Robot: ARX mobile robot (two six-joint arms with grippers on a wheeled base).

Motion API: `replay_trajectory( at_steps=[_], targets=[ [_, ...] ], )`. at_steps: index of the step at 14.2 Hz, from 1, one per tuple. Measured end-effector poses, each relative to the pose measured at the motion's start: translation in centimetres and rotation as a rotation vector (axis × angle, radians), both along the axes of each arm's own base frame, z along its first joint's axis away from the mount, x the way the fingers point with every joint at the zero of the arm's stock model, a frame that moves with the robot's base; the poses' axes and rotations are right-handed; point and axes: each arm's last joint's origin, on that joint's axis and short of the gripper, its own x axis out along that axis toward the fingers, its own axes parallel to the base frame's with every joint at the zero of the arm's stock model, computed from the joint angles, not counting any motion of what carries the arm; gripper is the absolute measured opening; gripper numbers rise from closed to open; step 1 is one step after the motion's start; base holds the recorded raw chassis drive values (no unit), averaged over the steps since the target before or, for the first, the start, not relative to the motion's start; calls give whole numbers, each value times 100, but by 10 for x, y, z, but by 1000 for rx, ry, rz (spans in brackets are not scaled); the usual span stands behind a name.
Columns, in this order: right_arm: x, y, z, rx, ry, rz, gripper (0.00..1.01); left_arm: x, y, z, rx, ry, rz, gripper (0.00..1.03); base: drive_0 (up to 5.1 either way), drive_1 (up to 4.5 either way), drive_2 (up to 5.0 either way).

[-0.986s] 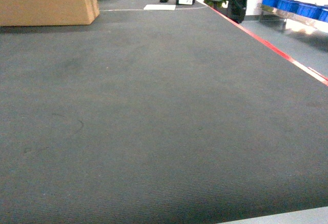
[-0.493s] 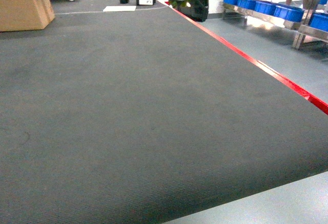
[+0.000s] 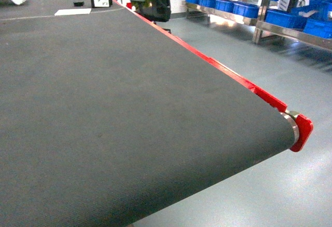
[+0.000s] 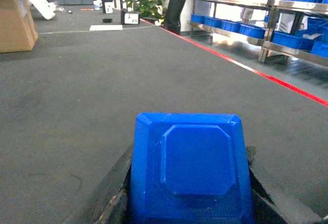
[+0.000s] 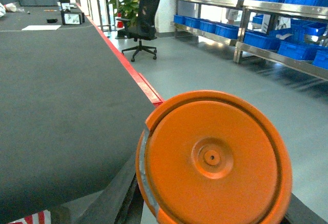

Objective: Sort blue parts and orange caps into right shelf containers

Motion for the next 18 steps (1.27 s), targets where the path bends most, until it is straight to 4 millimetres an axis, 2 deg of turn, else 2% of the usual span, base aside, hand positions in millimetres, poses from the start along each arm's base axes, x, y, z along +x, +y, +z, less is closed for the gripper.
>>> replay_trajectory(
  at_steps=[18],
  targets=[
    [0,0,0,0,0,0,44,0,0,0,0,0,0,43,-158,-158,-158]
  ],
)
